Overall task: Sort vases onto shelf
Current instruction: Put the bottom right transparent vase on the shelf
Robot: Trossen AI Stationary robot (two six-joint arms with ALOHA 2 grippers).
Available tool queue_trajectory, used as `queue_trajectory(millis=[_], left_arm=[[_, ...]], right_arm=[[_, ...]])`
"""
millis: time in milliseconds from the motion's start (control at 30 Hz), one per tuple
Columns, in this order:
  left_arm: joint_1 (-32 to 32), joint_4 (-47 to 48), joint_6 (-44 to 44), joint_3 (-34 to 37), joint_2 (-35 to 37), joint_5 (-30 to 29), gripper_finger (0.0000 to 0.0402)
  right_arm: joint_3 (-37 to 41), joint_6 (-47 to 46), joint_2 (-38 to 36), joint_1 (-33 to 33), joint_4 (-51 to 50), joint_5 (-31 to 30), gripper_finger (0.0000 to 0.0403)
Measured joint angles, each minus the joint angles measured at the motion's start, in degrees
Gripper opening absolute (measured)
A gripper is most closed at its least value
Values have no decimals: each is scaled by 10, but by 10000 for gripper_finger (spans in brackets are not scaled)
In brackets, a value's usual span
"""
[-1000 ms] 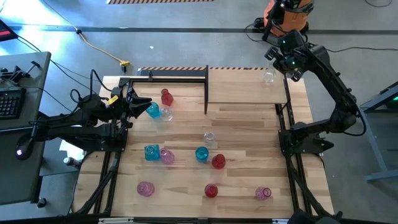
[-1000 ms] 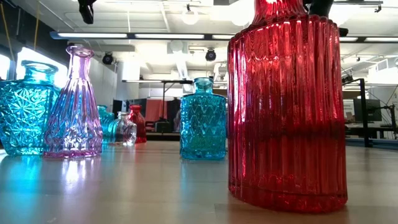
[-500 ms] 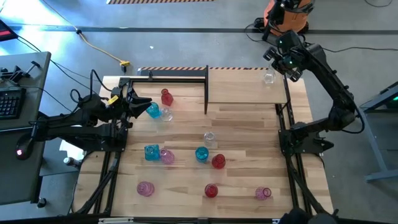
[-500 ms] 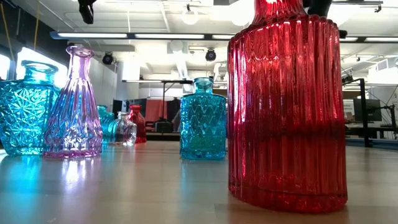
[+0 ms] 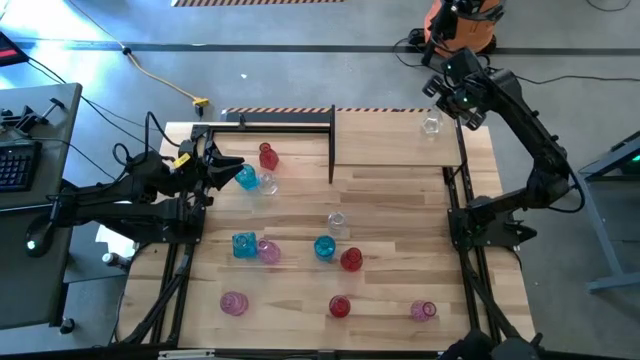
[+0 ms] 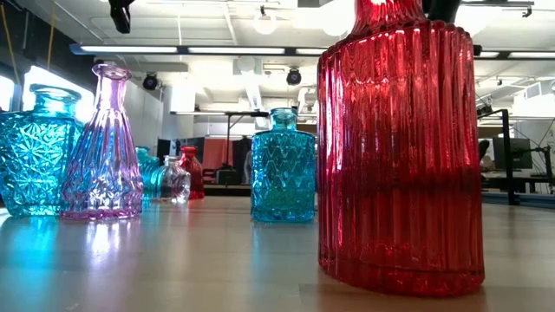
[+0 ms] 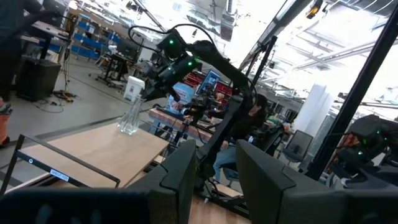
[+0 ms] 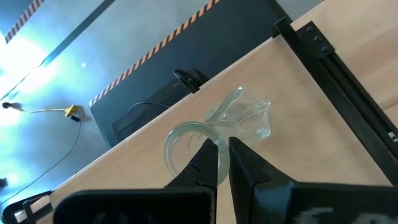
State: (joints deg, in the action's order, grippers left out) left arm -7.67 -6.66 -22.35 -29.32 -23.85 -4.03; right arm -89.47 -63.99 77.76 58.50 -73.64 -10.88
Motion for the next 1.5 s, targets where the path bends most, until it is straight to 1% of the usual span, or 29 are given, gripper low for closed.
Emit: queue_trajectory(millis=[300, 667, 1000, 1500], left_arm=[[0, 0, 0, 0, 0, 0, 106], [0, 0, 0, 0, 0, 0, 106], [0, 0, 0, 0, 0, 0, 106], [0, 0, 0, 0, 0, 0, 106]], right_arm=[[0, 0, 0, 0, -10, -20, 0], [0, -1, 0, 0, -9, -26, 2], [1, 2, 1, 0, -24, -47, 48], [2, 13, 2, 0, -23, -69, 97]])
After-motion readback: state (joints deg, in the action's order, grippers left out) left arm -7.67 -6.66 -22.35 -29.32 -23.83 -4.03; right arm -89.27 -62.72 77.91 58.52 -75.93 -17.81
